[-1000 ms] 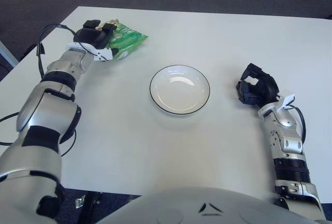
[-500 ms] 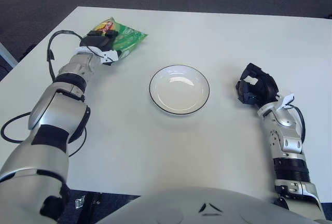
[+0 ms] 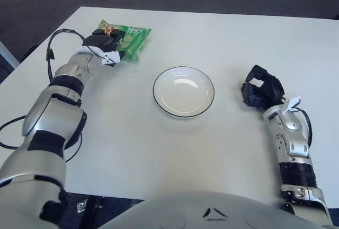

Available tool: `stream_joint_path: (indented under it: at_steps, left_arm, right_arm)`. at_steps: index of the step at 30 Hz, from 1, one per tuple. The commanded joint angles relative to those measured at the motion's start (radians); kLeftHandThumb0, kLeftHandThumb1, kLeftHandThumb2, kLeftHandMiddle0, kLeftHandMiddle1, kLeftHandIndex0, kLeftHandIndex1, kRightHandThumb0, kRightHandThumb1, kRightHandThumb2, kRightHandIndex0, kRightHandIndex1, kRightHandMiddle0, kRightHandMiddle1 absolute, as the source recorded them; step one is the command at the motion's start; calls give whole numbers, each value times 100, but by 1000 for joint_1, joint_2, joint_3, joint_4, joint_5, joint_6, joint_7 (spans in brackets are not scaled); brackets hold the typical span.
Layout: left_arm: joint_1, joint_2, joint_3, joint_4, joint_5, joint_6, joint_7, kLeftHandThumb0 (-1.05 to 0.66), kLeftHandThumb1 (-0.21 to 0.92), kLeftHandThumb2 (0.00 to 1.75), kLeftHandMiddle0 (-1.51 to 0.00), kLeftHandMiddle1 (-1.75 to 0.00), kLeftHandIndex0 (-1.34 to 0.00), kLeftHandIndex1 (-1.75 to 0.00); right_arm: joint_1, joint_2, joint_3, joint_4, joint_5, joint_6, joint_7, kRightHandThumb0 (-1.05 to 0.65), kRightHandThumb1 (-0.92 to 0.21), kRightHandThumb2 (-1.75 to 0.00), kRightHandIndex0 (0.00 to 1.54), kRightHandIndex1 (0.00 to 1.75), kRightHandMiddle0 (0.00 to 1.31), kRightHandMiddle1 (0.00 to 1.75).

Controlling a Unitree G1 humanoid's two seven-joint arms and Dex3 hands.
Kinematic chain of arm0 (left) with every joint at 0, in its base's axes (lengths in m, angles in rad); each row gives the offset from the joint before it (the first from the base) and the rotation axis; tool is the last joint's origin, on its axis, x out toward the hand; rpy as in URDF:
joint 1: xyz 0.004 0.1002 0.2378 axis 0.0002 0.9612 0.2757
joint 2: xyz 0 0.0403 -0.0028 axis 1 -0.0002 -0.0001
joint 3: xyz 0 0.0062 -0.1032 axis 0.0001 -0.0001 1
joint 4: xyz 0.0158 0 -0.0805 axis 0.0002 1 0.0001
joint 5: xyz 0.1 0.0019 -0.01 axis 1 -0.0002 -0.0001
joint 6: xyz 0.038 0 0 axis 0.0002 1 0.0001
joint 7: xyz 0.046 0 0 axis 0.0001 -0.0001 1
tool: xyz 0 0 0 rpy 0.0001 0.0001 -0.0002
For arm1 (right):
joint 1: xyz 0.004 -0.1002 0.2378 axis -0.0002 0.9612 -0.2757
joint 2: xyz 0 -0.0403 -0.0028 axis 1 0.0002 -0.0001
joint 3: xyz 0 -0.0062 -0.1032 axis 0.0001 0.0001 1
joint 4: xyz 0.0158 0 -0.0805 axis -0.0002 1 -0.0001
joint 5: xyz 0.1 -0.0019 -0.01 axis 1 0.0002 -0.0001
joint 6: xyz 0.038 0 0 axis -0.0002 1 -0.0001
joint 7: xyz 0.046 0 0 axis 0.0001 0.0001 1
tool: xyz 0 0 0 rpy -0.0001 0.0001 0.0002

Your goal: Put the snack into the plate.

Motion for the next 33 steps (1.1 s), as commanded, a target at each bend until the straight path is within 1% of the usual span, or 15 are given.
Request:
stream_joint_path:
  at_steps: [1,3,5,6,9,11,12,14,16,20,23,25,26,29,33]
  left_arm:
    - [79,55,-7,-102,-7,-54,-47,-96,92,130,-23,-79,0,-69]
    - [148,110,17,-240,-30,-80,-93,-96,92,129,-22,-62,0,-70]
    - [237,174,54,-421,-65,-82,-162,-96,92,128,-22,-54,0,-71]
    - [277,200,72,-505,-82,-73,-198,-96,92,127,-22,-52,0,-71]
    - [356,243,109,-668,-114,-40,-274,-95,92,125,-22,-47,0,-71]
    - [425,289,136,-830,-148,1,-376,-95,92,124,-22,-45,0,-68]
    - [449,306,146,-890,-160,18,-416,-95,92,122,-21,-44,0,-66]
    - [489,328,166,-969,-175,41,-464,-95,92,121,-21,-43,0,-64]
    - [551,358,202,-1053,-190,65,-495,-96,92,119,-21,-42,0,-63]
    - [622,387,253,-1181,-208,123,-559,-97,92,117,-22,-41,0,-65]
    - [674,408,297,-1311,-205,178,-625,-96,92,116,-20,-39,0,-64]
    - [692,409,313,-1352,-199,198,-650,-96,92,114,-19,-38,0,-63]
    - [703,414,320,-1386,-183,212,-670,-94,92,110,-19,-37,0,-65]
    - [719,411,318,-1504,-108,284,-764,-91,92,109,-17,-34,0,-57]
    - [735,403,329,-1564,-82,324,-814,-87,92,107,-16,-32,0,-51]
  right_arm:
    - [94,63,24,43,5,41,-5,-50,-28,-136,129,175,65,175]
    - [95,63,25,39,5,43,-8,-50,-28,-136,129,175,65,175]
    - [98,62,26,32,5,46,-10,-50,-28,-136,129,175,65,175]
    - [99,62,26,28,5,48,-11,-50,-28,-136,129,175,65,175]
    - [101,61,27,22,5,51,-13,-50,-28,-137,129,175,65,175]
    - [101,59,26,20,7,53,-10,-50,-27,-137,129,175,65,175]
    - [102,58,26,19,8,54,-9,-50,-27,-137,129,175,65,175]
    - [102,57,26,18,10,55,-6,-50,-28,-137,129,175,65,175]
    - [102,56,26,18,11,55,-5,-50,-28,-137,129,175,65,175]
    - [103,52,27,14,12,58,-4,-50,-28,-136,129,175,65,175]
    - [103,49,28,16,11,58,-2,-50,-28,-136,130,175,65,175]
    - [103,49,28,17,11,58,-1,-50,-28,-136,130,175,65,175]
    - [102,48,28,18,11,56,0,-50,-28,-137,130,175,65,175]
    - [100,45,26,23,12,54,5,-50,-27,-137,130,175,65,175]
    - [100,47,25,21,14,56,4,-50,-28,-137,130,175,65,175]
